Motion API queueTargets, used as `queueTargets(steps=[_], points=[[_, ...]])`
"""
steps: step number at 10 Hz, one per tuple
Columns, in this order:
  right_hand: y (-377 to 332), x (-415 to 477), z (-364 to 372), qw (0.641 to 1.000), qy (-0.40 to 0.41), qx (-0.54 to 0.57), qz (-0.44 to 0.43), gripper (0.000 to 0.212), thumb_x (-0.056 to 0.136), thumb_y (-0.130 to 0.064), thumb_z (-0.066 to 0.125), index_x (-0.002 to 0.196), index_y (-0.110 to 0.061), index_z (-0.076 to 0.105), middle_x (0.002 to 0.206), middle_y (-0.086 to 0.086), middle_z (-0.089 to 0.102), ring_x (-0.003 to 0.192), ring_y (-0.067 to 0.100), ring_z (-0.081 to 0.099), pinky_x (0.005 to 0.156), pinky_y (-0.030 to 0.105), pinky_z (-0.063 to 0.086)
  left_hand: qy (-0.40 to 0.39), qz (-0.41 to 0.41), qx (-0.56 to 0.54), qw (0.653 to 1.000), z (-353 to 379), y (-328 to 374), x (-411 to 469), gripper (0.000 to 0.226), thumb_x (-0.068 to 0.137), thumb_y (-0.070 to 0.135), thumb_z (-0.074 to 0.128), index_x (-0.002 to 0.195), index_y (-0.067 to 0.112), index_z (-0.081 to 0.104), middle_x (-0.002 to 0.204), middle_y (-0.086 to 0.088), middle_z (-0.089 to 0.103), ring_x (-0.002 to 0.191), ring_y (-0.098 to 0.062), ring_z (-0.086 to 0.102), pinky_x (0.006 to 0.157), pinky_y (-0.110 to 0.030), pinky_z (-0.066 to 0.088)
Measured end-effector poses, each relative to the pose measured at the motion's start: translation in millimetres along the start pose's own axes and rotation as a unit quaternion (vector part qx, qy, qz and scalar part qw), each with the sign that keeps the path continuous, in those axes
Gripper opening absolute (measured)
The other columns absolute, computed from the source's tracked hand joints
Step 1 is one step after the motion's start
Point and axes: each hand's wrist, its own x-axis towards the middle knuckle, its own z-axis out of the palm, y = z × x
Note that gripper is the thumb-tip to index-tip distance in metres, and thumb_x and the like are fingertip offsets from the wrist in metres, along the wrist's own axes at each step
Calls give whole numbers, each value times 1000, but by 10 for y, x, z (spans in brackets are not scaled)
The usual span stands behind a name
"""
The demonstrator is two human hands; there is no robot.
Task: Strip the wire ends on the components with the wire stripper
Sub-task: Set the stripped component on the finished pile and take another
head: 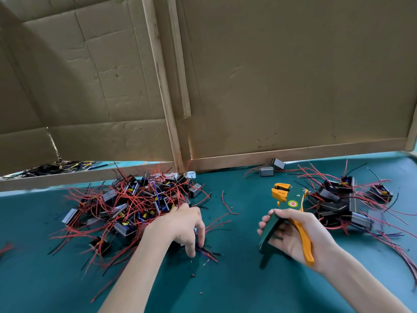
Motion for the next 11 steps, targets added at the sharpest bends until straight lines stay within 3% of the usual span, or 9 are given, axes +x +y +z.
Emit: queueTargets(steps=[1, 3, 4, 5, 6, 8, 9, 10, 11], points=[[0, 1, -6, 1000, -1, -2, 1, 15, 73, -6, 59, 86, 2, 60, 78, 21, 65, 69, 35, 70, 62, 45, 60, 27, 6, -44, 999, 4, -80, 49, 16, 70, 14, 81, 83, 20, 74, 112, -3, 57, 100, -16, 53, 84, -29, 49], [11, -7, 6, 1000, -4, 1, 1, 16, 73, -6, 60, 86, 2, 61, 79, 21, 65, 69, 35, 70, 62, 45, 60, 173, 44, -238, 955, -114, -187, 11, 6, 82, 18, 70, 84, 22, 66, 89, 9, 61, 70, 1, 56, 64, -11, 46], [16, -10, 1, 1000, -5, 3, 1, 16, 72, -6, 60, 86, 2, 61, 80, 22, 65, 70, 35, 70, 63, 45, 60, 224, 67, -438, 868, -160, -125, 7, 14, 94, 6, 55, 95, 13, 66, 88, 2, 61, 74, -8, 59, 80, -28, 58], [25, -1, 1, 1000, -4, 3, 5, 15, 73, -6, 61, 85, 2, 62, 80, 22, 65, 70, 36, 70, 64, 46, 60, 233, 60, -539, 807, -138, 37, 67, 32, 99, -2, 37, 92, 7, 67, 92, -4, 57, 81, -10, 57, 87, -30, 57], [30, 6, 3, 1000, -4, 0, 10, 15, 72, -6, 60, 85, 2, 62, 79, 22, 65, 69, 37, 69, 63, 46, 59, 209, 54, -638, 739, -76, 171, 120, 31, 97, -6, 36, 88, -1, 66, 104, -9, 60, 86, -13, 63, 88, -30, 56], [12, -1, 8, 1000, -4, -2, 4, 16, 72, -6, 60, 85, 2, 62, 79, 22, 65, 70, 37, 69, 63, 46, 59, 189, 98, -680, 702, 45, 261, 199, 17, 94, 8, 57, 90, -1, 71, 109, -7, 65, 82, -9, 69, 86, -32, 57], [14, -16, 27, 1000, -7, -5, 8, 15, 73, -6, 60, 84, 2, 61, 78, 21, 64, 68, 36, 69, 62, 46, 60, 251, 86, -595, 759, 76, 287, 230, 22, 95, 19, 57, 86, 11, 76, 95, 1, 67, 90, 1, 61, 89, -31, 54], [18, -33, 46, 1000, -9, -9, 12, 15, 73, -6, 59, 84, 2, 61, 77, 21, 64, 67, 36, 68, 63, 46, 60, 362, 37, -378, 851, 137, 275, 285, 18, 94, 28, 59, 94, 25, 76, 100, 11, 54, 101, -2, 36, 88, -17, 27], [19, -46, 63, 1000, -8, -11, 11, 15, 72, -6, 59, 84, 2, 61, 76, 21, 64, 66, 36, 68, 62, 47, 60, 416, 40, -372, 829, 173, 288, 306, 15, 93, 21, 62, 98, 23, 75, 102, 9, 55, 106, -8, 41, 91, -11, 29]])
